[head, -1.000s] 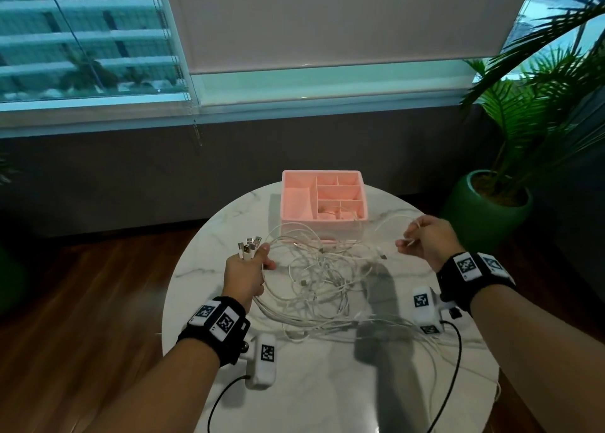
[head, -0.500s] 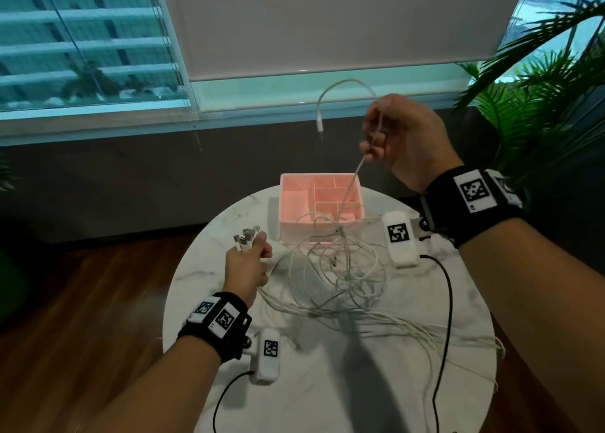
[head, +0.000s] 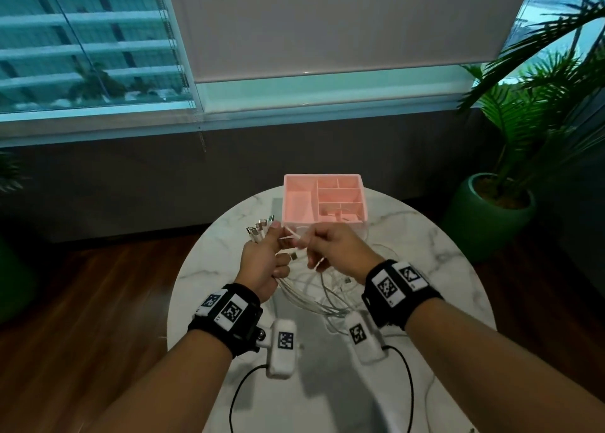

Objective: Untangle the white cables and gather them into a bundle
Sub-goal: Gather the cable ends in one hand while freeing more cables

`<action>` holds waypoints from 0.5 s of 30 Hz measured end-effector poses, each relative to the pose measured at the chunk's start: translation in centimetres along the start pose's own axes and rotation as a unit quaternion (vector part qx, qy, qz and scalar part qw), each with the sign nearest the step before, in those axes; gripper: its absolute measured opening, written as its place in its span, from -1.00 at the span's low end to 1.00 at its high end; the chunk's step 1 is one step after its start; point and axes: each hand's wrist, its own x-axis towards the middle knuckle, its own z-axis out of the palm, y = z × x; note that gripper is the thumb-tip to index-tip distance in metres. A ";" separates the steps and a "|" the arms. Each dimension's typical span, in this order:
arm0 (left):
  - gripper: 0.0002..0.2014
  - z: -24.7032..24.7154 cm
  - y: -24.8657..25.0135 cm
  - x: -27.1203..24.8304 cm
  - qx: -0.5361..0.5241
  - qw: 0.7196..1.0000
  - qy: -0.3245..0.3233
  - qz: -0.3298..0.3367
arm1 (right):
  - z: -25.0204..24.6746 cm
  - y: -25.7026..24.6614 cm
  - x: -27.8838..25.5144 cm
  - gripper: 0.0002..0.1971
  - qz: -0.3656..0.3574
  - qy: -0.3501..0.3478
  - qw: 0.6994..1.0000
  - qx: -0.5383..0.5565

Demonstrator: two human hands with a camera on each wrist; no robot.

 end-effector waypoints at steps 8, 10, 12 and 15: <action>-0.67 -0.7 0.6 -0.1 -0.024 0.999 0.034 0.032 | 0.9 3.6 -1.2 -0.84 0.014 -0.084 0.978 -0.189; -0.68 -0.9 0.9 -0.2 -0.021 0.997 0.047 0.051 | 0.1 4.9 -1.7 -0.82 0.040 -0.087 0.967 -0.234; -0.67 -1.0 1.1 -0.3 -0.024 0.995 0.064 0.071 | -0.9 6.4 -2.2 -0.81 0.060 -0.088 0.961 -0.254; -0.65 -0.9 1.4 -0.2 -0.045 0.991 0.086 0.087 | -2.6 8.6 -2.6 -0.79 0.096 -0.069 0.951 -0.284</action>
